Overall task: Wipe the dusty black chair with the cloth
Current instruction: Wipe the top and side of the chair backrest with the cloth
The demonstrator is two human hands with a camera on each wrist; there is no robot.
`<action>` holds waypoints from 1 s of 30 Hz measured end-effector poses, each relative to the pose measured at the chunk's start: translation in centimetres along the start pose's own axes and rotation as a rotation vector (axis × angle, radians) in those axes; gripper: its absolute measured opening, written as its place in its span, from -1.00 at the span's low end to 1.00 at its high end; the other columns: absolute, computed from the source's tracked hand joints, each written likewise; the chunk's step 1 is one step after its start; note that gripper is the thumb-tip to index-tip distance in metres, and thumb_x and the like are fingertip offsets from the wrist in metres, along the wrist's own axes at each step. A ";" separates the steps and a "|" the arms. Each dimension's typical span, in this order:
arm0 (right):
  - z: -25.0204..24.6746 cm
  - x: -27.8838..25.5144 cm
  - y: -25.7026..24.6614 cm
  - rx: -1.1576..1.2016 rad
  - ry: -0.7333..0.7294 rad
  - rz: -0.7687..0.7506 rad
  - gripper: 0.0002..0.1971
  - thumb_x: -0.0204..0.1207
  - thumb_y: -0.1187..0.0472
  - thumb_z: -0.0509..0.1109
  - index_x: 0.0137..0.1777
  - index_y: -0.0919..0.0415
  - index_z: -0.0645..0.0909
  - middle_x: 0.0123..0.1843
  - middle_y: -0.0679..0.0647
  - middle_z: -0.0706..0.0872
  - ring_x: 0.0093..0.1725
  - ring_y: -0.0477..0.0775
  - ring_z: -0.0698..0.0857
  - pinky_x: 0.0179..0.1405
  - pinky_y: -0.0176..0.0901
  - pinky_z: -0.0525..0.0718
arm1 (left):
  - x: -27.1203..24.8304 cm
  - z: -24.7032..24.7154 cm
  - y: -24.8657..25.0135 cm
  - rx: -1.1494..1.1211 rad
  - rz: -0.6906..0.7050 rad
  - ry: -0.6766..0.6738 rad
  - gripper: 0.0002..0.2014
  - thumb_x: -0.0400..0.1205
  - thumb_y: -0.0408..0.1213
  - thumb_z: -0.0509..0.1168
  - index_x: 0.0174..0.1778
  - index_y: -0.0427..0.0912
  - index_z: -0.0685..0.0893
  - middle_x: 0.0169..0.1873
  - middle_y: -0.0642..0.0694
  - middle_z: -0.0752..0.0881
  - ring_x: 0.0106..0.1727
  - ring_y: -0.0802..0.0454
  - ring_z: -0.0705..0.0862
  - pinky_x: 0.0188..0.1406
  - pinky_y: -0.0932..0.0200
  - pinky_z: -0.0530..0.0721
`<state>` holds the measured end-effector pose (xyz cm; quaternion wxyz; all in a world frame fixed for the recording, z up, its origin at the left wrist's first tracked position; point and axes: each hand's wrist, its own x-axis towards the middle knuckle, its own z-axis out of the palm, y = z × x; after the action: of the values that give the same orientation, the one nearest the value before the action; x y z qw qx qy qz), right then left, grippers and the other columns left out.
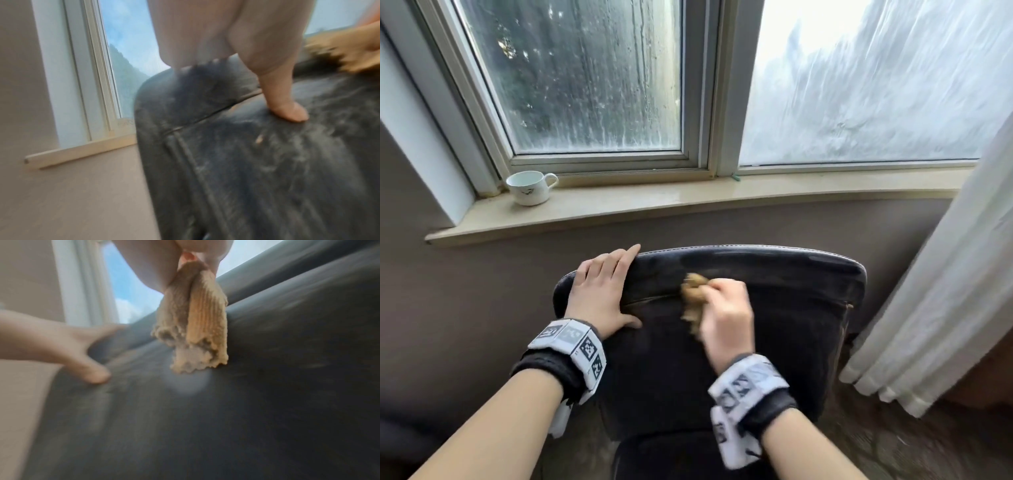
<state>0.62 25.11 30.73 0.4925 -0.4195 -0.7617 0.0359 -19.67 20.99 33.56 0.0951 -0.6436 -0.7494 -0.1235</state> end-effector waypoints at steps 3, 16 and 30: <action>-1.8 -0.3 3.5 -0.100 0.152 0.111 -0.69 0.46 0.35 0.17 -0.22 0.50 0.73 -0.21 0.32 0.71 -0.11 0.09 0.48 -0.07 -0.16 0.54 | -1.8 0.2 -1.9 0.017 -0.067 -0.031 0.38 -0.12 0.14 0.65 0.56 0.20 -0.06 0.41 -0.02 0.25 0.45 -0.02 0.14 0.48 -0.11 0.13; 9.0 -1.2 -9.8 0.039 -0.344 -0.263 -0.85 0.23 0.47 0.24 -0.47 0.31 0.60 -0.33 0.16 0.65 -0.32 0.18 0.60 -0.41 -0.08 0.63 | -1.8 2.2 -3.2 0.058 -0.004 0.206 0.04 0.21 -0.36 0.51 0.57 0.03 0.10 0.37 -0.01 0.31 0.35 -0.05 0.32 0.29 -0.10 0.44; 0.6 0.0 1.2 -0.201 -0.251 -0.217 -0.83 0.16 0.44 0.31 -0.24 0.36 0.66 -0.13 0.26 0.67 -0.11 0.22 0.57 -0.09 -0.09 0.56 | -1.9 1.2 -2.1 0.068 -0.071 -0.016 0.41 -0.08 -0.08 0.70 0.53 0.17 -0.16 0.37 0.00 0.11 0.40 -0.04 0.12 0.42 -0.10 0.37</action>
<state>0.89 26.11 29.84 0.3499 -0.3743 -0.8577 -0.0417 -21.47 19.27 31.72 0.1064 -0.6140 -0.7761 -0.0962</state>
